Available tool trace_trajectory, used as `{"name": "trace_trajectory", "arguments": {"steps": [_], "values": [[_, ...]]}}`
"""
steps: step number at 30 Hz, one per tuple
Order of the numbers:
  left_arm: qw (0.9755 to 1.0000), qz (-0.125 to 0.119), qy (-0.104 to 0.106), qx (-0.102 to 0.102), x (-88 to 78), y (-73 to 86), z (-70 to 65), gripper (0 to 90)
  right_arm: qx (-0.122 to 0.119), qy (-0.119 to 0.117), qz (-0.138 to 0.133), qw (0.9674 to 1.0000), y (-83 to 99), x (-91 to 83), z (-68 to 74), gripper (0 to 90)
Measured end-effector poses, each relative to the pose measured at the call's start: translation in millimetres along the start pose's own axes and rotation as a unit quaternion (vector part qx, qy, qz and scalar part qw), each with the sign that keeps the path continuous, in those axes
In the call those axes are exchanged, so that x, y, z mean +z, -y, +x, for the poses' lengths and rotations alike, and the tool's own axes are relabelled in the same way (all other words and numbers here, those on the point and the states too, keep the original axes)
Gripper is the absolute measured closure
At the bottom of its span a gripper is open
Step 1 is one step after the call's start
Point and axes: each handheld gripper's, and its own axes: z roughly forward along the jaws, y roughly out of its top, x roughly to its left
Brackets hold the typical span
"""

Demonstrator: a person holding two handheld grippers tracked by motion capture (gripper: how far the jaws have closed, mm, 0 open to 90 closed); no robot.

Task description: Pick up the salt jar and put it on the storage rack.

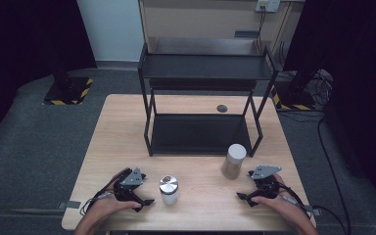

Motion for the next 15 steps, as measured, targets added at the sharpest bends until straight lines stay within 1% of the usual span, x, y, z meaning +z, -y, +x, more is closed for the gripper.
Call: {"name": "trace_trajectory", "arguments": {"steps": [8, 10, 11, 15], "values": [[1.0, -0.002, 0.003, 0.001, -1.5, 0.2, -2.1, 1.0, 0.001, 0.001, 0.0, 1.0, 0.0, 0.1, 0.3, 1.1], [0.9999, -0.012, 0.007, -0.002, -2.7, 1.2, -1.7, 0.9, 0.001, 0.001, 0.0, 1.0, 0.0, 0.1, 0.4, 1.1], [0.9999, -0.012, 0.007, -0.002, -2.7, 1.2, -1.7, 0.9, 0.001, 0.001, 0.0, 1.0, 0.0, 0.1, 0.3, 1.1], [0.9997, -0.025, 0.007, -0.002, -4.3, -0.7, -3.8, 0.9, 0.001, 0.001, 0.0, 1.0, 0.0, 0.1, 0.3, 1.1]]}}
